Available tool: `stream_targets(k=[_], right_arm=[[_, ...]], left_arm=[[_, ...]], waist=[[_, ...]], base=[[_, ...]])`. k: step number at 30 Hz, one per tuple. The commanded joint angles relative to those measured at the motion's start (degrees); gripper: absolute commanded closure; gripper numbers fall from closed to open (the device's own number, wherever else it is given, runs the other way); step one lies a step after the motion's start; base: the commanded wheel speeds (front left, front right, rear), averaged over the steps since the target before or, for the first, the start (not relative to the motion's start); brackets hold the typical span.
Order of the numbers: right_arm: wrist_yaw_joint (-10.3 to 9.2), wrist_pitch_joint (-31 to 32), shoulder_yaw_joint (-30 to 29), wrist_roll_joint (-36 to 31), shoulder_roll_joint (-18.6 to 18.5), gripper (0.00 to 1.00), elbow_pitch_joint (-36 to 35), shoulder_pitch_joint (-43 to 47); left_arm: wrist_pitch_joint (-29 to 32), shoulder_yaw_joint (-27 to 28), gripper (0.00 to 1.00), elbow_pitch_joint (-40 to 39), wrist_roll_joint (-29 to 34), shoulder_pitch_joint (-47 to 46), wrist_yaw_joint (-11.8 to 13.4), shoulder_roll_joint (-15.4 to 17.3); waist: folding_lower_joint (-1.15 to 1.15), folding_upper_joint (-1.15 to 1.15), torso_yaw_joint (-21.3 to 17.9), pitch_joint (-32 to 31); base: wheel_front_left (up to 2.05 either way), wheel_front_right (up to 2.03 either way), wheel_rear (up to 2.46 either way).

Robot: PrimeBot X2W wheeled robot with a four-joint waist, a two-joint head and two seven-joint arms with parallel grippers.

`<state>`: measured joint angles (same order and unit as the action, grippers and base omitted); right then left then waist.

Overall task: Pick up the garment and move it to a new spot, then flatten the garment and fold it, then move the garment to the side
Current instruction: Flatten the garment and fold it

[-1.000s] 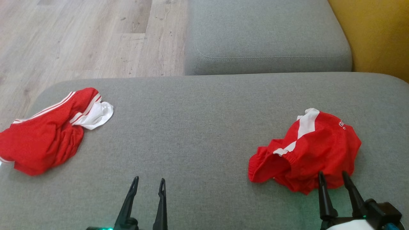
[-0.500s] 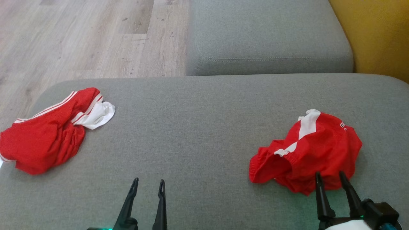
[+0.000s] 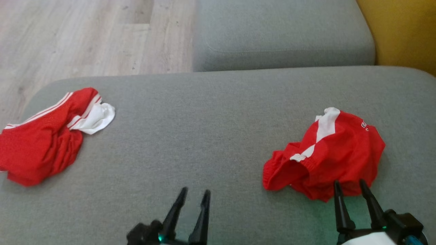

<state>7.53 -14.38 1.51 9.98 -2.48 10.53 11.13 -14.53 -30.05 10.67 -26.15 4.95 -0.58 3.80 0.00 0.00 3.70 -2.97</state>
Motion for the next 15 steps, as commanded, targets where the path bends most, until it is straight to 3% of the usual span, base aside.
stream_targets(k=[1, 4, 5, 6, 10, 15], right_arm=[[-0.04, -0.62, 1.59, -0.62, -0.40, 0.00, -2.18, -2.83], [-0.04, -0.62, 2.14, -1.12, -0.40, 0.00, -2.45, -3.49], [-0.04, -0.62, 2.14, -1.12, -0.40, 0.00, -2.45, -3.49], [-0.04, -0.62, 2.39, -1.37, -0.40, 0.00, -2.49, -3.73], [-0.04, -0.62, 3.02, -1.99, -0.49, 0.00, -2.95, -5.07], [-0.04, -0.62, 3.93, -1.62, -1.24, 0.00, -3.68, -7.12]], left_arm=[[0.09, -0.90, 0.00, -1.10, -4.80, -4.62, -0.99, -0.90], [2.75, -6.51, 0.00, -0.57, -16.28, -8.42, -2.81, -0.90], [2.75, -6.51, 0.00, -0.57, -16.28, -8.42, -2.81, -0.90], [3.79, -8.05, 0.00, -0.60, -20.53, -9.63, -3.09, -0.90], [8.32, -13.87, 0.00, -0.84, -34.57, -15.50, -2.45, -0.91], [11.33, -20.22, 0.00, -0.46, -46.48, -22.55, -1.58, -0.91]], waist=[[0.00, 0.00, -0.91, 1.02], [0.00, 0.00, -2.29, 2.62], [0.00, 0.00, -2.29, 2.62], [0.00, 0.00, -2.86, 3.17], [0.00, 0.00, -5.16, 6.32], [0.00, 0.00, -8.02, 9.74]], base=[[0.00, 0.00, 0.00], [0.00, 0.00, 0.00], [0.00, 0.00, 0.00], [0.00, 0.00, 0.00], [0.00, 0.00, 0.00], [0.00, 0.00, 0.00]])
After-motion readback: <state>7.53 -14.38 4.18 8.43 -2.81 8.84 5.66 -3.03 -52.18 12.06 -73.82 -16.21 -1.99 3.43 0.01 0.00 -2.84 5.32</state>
